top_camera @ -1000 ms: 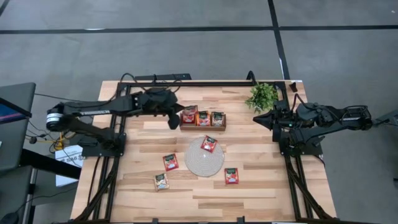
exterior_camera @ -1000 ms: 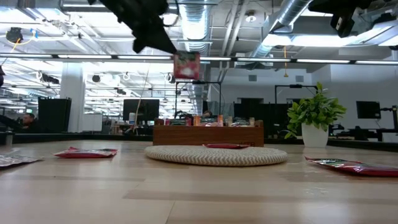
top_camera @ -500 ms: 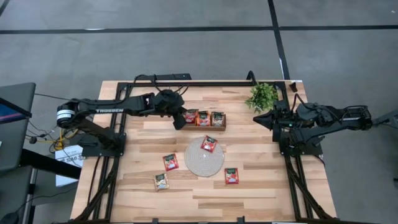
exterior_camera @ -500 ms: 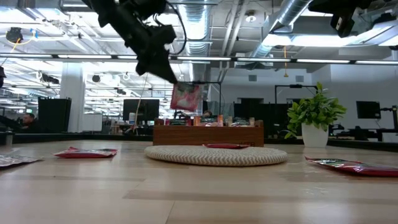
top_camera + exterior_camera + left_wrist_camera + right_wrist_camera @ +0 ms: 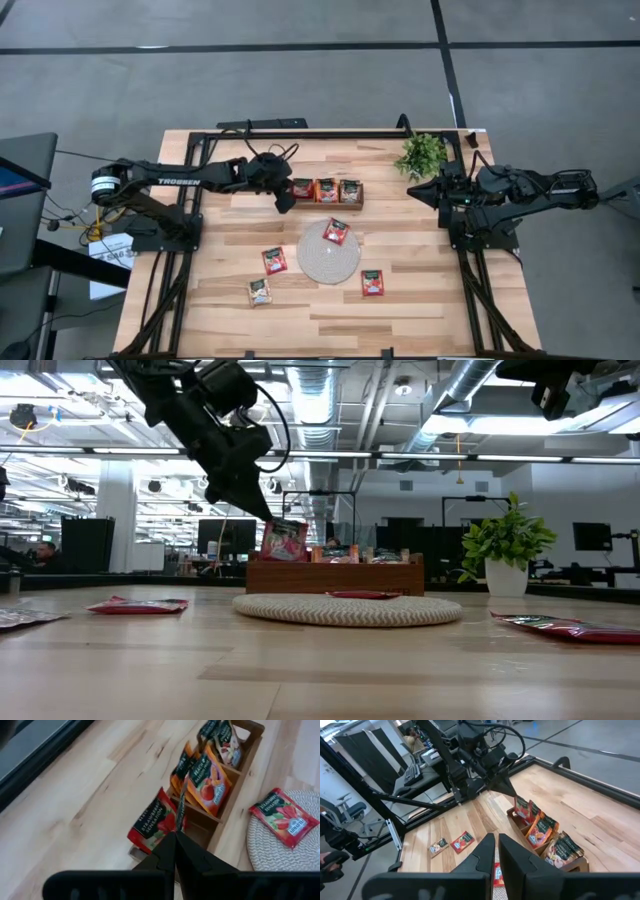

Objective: Pick & Place Tea
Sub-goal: Put the red tea bag into the left section of the wooden organizer

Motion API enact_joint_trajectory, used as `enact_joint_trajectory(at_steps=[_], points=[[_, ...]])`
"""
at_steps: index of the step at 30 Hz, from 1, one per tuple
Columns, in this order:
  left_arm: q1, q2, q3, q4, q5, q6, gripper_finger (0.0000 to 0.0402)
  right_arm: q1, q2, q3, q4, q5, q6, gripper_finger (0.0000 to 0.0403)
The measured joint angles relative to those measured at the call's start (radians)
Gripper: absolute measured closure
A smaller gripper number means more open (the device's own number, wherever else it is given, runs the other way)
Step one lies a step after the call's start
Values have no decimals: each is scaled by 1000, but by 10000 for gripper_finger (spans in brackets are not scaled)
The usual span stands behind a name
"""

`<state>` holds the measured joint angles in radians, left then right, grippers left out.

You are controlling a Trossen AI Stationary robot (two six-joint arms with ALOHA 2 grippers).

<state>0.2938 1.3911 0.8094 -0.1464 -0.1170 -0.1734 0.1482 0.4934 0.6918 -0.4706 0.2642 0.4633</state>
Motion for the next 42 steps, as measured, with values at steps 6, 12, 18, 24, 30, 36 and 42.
enact_joint_trajectory(at_steps=[6, 12, 18, 24, 30, 36, 42], points=[[21, 8, -2, 34, 16, 8, 401, 0, 0, 0, 0, 0, 0, 386], [36, 45, -3, 50, 58, 9, 401, 0, 0, 0, 0, 0, 0, 386], [36, 83, -3, 52, 59, 23, 401, 0, 0, 0, 0, 0, 0, 386], [43, 84, -3, 53, 52, 24, 401, 0, 0, 0, 0, 0, 0, 386], [50, 83, -65, 135, 62, -2, 401, 0, 0, 0, 0, 0, 0, 386], [49, 83, -89, 157, 71, -16, 401, 0, 0, 0, 0, 0, 0, 386], [50, 83, -89, 158, 52, 4, 401, 0, 0, 0, 0, 0, -2, 386]])
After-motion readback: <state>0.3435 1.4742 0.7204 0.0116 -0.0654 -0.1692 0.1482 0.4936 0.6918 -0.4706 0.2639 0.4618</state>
